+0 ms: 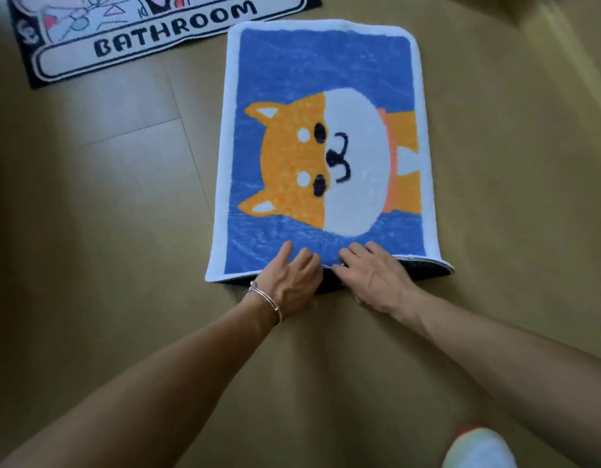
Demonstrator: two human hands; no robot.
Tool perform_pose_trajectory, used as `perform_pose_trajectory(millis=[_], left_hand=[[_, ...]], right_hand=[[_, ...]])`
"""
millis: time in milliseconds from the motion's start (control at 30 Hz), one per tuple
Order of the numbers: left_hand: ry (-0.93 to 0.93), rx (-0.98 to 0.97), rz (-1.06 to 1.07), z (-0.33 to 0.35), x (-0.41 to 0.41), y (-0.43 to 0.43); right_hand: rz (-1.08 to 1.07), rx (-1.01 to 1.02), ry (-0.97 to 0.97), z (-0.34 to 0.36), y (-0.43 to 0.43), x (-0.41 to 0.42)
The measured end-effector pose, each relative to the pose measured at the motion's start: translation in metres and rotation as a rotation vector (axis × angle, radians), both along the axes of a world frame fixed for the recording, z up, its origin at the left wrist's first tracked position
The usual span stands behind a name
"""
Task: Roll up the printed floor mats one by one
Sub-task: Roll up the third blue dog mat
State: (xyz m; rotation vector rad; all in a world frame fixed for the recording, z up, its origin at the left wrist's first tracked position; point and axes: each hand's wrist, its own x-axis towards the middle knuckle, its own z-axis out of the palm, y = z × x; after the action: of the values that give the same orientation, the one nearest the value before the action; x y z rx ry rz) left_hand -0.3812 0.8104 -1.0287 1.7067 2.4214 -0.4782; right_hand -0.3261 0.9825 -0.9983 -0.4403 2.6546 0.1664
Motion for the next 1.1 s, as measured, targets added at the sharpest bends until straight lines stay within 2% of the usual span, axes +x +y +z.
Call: perform_pose_trajectory(millis=[67,200,300,433,500,633,767,867,1000,1100], left_hand=[[0.036,0.079,0.019,0.008,0.007,0.010],[-0.091,-0.094,0.320,0.017,0.019,0.020],[-0.051,-0.056,0.420,0.018,0.012,0.016],[-0.270,-0.068,0.484,0.016,0.001,0.017],[-0.371,-0.105,0.500,0.018,0.003,0.023],[-0.508,-0.155,0.504,0.019,0.018,0.023],[-0.396,-0.216,0.426,0.018,0.033,0.019],[-0.368,-0.292,0.519,0.015,0.035,0.018],[-0.358,-0.395,0.671,0.010,0.035,0.016],[-0.373,-0.427,0.756,0.009,0.032,0.011]], right_hand=[[-0.062,0.000,-0.057,0.003,-0.002,0.001],[-0.264,-0.041,-0.154,-0.003,-0.004,0.009],[-0.407,-0.123,-0.174,-0.005,0.005,0.007],[-0.480,-0.118,-0.148,-0.002,0.008,0.013],[-0.522,-0.120,-0.197,0.001,0.006,0.018],[-0.422,-0.052,-0.272,0.003,0.008,0.031],[-0.422,-0.024,-0.395,-0.003,0.004,0.030],[-0.410,-0.041,-0.494,-0.002,-0.003,0.023],[-0.345,-0.056,-0.427,-0.001,-0.013,0.023],[-0.278,-0.048,-0.284,-0.008,-0.016,0.035]])
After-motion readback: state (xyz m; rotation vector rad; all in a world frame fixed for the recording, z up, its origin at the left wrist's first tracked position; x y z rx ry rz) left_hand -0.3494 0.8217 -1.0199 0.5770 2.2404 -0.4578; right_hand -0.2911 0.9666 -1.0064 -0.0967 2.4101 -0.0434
